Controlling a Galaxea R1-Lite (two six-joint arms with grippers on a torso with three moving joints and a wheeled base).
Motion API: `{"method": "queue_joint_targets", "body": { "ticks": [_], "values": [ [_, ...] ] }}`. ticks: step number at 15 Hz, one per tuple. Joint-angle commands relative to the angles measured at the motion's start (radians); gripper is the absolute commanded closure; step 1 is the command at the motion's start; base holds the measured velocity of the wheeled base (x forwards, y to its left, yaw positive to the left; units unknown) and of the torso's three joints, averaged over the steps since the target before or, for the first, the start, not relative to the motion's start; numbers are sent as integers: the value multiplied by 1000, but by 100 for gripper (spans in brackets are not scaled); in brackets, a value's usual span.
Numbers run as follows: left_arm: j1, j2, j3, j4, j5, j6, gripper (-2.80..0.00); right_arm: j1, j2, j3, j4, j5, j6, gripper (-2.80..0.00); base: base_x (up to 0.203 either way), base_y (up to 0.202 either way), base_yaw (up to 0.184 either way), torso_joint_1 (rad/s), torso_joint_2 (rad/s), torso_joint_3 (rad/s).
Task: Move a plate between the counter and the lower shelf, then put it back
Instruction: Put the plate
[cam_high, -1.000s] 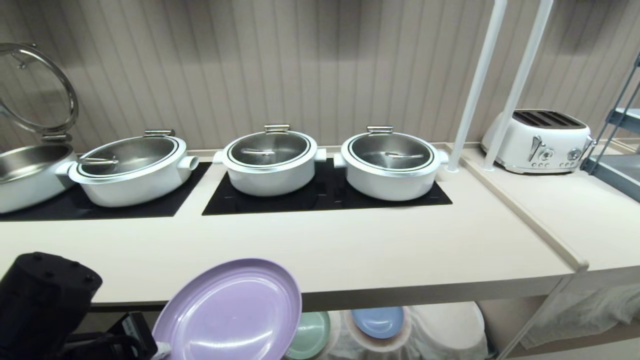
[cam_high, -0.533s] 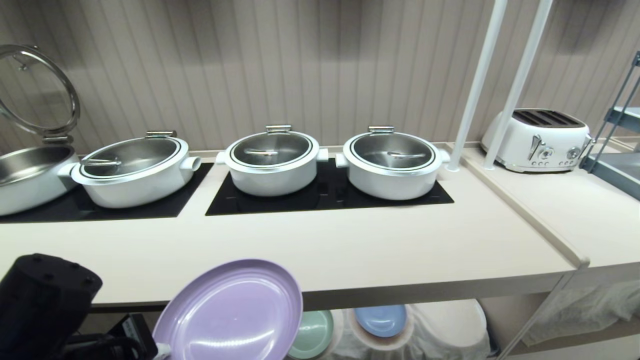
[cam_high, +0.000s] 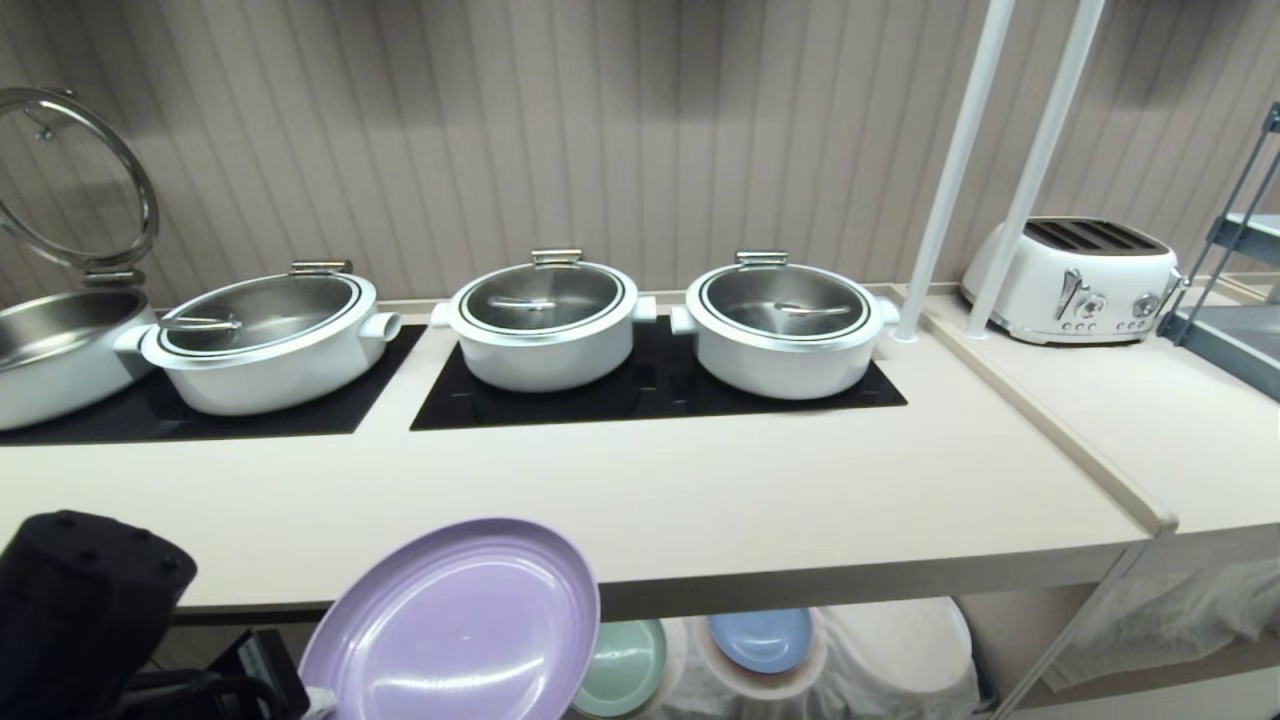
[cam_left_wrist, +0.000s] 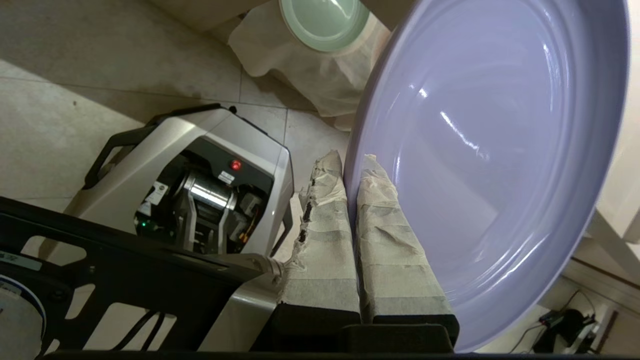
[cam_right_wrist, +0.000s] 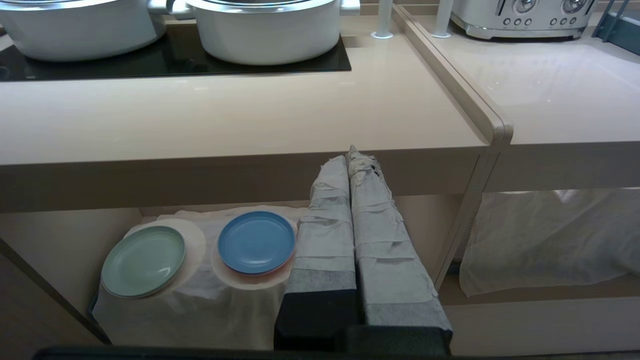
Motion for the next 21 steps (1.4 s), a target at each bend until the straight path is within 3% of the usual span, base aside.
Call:
{"method": "queue_joint_targets", "body": {
  "ticks": [1, 5, 8, 12, 21],
  "values": [
    [14, 17, -8, 1, 2, -1, 0, 0, 0, 0, 0, 0, 1, 0, 0, 0, 0, 0, 0, 0],
    [55, 107, -26, -16, 24, 14, 0, 0, 0, 0, 0, 0, 1, 0, 0, 0, 0, 0, 0, 0],
    [141, 192, -56, -38, 36, 93, 0, 0, 0, 0, 0, 0, 1, 0, 0, 0, 0, 0, 0, 0],
    [244, 332, -102, -172, 28, 202, 0, 0, 0, 0, 0, 0, -1, 0, 0, 0, 0, 0, 0, 0],
    [350, 691, -409, -217, -41, 215, 0, 0, 0, 0, 0, 0, 0, 0, 0, 0, 0, 0, 0, 0]
  ]
}}
